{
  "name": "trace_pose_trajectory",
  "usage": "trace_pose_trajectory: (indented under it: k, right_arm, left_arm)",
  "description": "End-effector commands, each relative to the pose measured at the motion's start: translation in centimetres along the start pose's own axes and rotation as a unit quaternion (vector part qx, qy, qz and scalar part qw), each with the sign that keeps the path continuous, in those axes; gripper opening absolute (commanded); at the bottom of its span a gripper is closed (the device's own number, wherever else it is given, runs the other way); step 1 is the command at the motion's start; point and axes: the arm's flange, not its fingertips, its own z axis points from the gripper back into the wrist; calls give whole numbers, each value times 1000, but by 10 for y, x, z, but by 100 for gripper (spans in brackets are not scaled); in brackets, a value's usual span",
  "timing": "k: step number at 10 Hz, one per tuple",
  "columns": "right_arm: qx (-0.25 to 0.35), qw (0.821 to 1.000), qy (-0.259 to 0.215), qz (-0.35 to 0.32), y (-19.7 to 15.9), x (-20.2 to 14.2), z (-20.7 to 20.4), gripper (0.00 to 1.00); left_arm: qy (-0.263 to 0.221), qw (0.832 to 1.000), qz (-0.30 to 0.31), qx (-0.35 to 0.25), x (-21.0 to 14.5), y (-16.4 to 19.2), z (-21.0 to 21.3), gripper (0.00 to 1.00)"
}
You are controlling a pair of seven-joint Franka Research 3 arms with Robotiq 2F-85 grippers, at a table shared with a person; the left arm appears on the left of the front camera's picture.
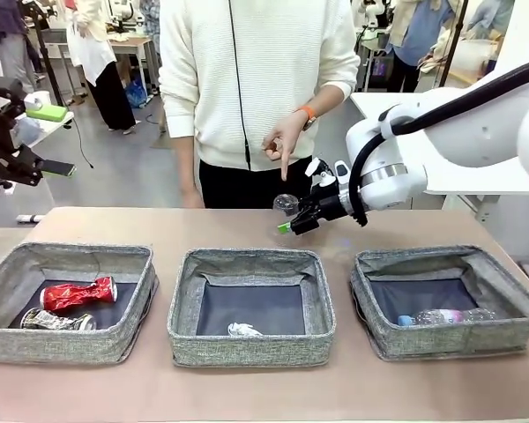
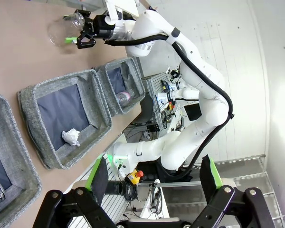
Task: Sort the waste into the appropriate baskets.
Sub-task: Pick up the waste item pointed out by the person.
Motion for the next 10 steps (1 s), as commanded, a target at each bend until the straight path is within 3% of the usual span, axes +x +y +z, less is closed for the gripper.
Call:
trace_pose_trajectory:
  k: [1,4,7,10]
  right_arm:
    - [2,1000,-19,-16,-7,4,-9,100]
    - [8,999,-20,-24,-6,4,-8,100]
    - [5,1000,-7,-29,-5,3,-7,66]
    - [3,999,-8,-35,-6,1,-5,41]
  left_arm:
    - [-3,1000,-10,-11,0,-2,0,100]
    - [-3,1000,-10,-11,0,-2,0,100]
    - [-3,1000,-10,-11,0,-2,0,100]
    - [-3,1000,-10,-11,0,-2,0,100]
